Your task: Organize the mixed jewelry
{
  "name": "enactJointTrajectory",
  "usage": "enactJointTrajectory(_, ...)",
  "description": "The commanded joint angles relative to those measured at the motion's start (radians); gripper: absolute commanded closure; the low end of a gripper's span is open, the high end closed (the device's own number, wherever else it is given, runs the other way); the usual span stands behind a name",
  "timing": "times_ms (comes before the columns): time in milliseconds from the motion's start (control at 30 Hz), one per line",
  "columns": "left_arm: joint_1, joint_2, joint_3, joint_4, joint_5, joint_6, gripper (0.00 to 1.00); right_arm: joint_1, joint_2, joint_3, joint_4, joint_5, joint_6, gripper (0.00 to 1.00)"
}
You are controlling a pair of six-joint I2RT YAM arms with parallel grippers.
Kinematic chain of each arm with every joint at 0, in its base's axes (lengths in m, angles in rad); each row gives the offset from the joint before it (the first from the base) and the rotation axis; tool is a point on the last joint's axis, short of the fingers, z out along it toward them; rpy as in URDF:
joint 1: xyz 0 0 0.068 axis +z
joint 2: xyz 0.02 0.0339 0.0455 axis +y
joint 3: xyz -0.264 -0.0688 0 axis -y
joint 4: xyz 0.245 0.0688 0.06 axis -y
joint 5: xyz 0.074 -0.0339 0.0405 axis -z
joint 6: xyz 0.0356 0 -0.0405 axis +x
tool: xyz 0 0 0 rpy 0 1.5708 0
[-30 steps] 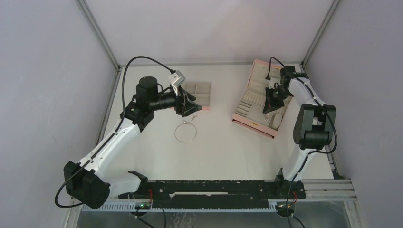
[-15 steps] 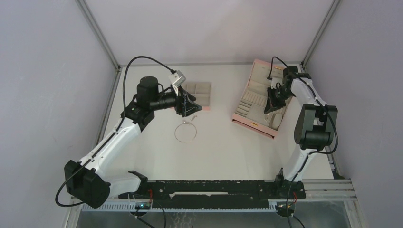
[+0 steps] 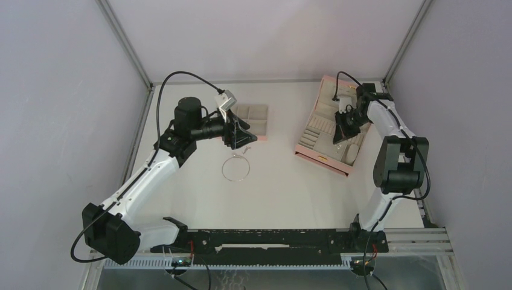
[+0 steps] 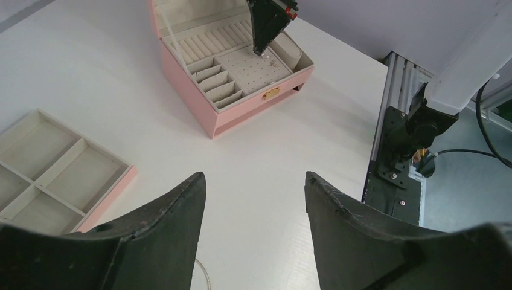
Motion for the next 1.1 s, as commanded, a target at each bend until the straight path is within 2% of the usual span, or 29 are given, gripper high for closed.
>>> enactJointTrajectory(0,0.003,-0.023,0.016,0.018,0.018,0.011,0.34,0.022,-0.016,0.016,-0.010,-0.050,-0.069,1.00)
enactJointTrajectory(333,0.004,-0.043,0.004,-0.019,0.004,0.050,0.35,0.022,-0.005,0.018,-0.027,-0.052,-0.081,1.00)
enactJointTrajectory(533,0.005,-0.051,-0.004,-0.034,-0.001,0.060,0.35,-0.006,-0.052,-0.040,-0.023,-0.124,-0.125,1.00)
enactJointTrajectory(733,0.004,-0.051,-0.005,-0.046,-0.004,0.095,0.35,-0.013,-0.050,-0.035,-0.002,-0.039,-0.099,1.00)
enactJointTrajectory(1067,0.005,-0.056,-0.004,-0.069,-0.019,0.116,0.35,-0.020,-0.025,-0.021,-0.001,-0.002,-0.087,1.00)
